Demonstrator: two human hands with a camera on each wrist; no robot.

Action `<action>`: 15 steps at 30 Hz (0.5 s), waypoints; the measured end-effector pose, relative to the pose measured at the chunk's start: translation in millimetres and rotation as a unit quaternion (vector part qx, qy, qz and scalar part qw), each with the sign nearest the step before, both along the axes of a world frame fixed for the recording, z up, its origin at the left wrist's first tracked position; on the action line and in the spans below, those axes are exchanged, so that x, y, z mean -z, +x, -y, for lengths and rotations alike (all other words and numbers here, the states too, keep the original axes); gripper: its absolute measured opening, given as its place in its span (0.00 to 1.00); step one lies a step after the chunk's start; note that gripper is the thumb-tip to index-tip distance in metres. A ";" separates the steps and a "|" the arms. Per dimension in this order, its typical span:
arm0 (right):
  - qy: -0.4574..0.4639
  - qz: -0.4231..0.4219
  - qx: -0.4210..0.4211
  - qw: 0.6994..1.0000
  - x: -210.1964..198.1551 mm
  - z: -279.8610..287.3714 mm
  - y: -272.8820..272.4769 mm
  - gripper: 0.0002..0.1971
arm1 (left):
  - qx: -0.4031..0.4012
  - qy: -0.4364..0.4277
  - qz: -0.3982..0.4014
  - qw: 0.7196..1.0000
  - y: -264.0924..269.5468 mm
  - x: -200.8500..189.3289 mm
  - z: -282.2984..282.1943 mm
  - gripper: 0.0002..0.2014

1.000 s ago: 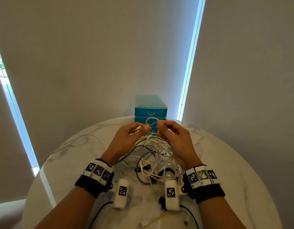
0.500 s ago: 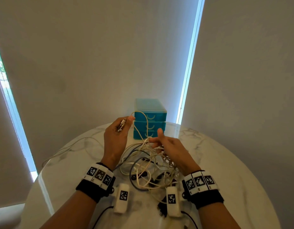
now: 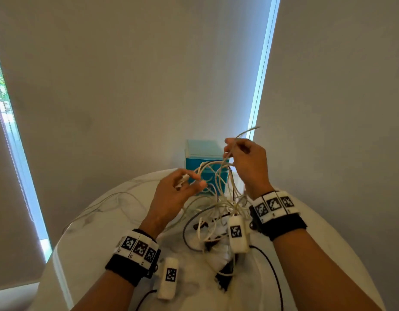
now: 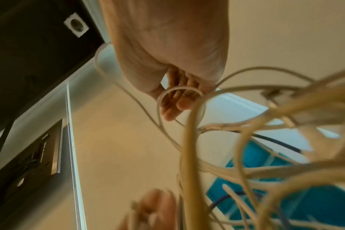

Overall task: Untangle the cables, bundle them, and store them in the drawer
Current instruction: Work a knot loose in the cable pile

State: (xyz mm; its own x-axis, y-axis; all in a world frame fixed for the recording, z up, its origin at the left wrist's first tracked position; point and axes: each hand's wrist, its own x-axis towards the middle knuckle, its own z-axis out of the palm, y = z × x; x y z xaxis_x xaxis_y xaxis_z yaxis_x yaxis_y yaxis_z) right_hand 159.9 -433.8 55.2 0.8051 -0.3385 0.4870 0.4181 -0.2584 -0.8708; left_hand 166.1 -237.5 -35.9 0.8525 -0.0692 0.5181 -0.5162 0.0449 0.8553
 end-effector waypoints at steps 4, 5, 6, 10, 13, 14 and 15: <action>-0.013 0.043 -0.025 0.999 -26.6 4.8 4.1 0.06 | 0.063 0.136 -0.004 0.989 2.7 8.5 -2.6 0.12; 0.028 0.112 -0.005 0.993 -34.7 7.5 3.4 0.06 | 0.066 0.144 -0.007 0.987 3.4 10.5 -4.8 0.14; 0.072 0.164 0.010 0.984 -42.4 9.4 0.7 0.06 | 0.062 0.147 -0.010 0.987 3.8 11.1 -6.7 0.15; 0.008 0.058 -0.111 0.992 -39.4 10.0 -5.5 0.08 | 0.006 0.107 -0.021 0.994 8.5 8.3 -9.8 0.08; -0.081 0.006 -0.213 0.974 -14.1 6.1 -10.6 0.12 | -0.012 0.059 -0.006 0.998 2.4 0.8 -5.3 0.09; -0.068 0.033 -0.223 0.972 -7.4 5.0 -12.6 0.12 | -0.004 0.059 0.001 0.998 -2.1 -1.6 -3.8 0.10; -0.045 0.056 -0.232 0.970 -2.0 3.0 -16.0 0.12 | 0.008 0.059 0.003 0.998 -5.5 -2.6 -1.9 0.11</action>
State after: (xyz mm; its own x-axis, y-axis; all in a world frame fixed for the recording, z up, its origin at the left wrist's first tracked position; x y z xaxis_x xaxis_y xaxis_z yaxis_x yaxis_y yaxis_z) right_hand 143.9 -436.8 57.2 0.8014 0.0964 0.5903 0.5978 -0.0934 -0.7962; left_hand 160.5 -235.6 -33.3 0.8481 -0.1438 0.5100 -0.5207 -0.0483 0.8523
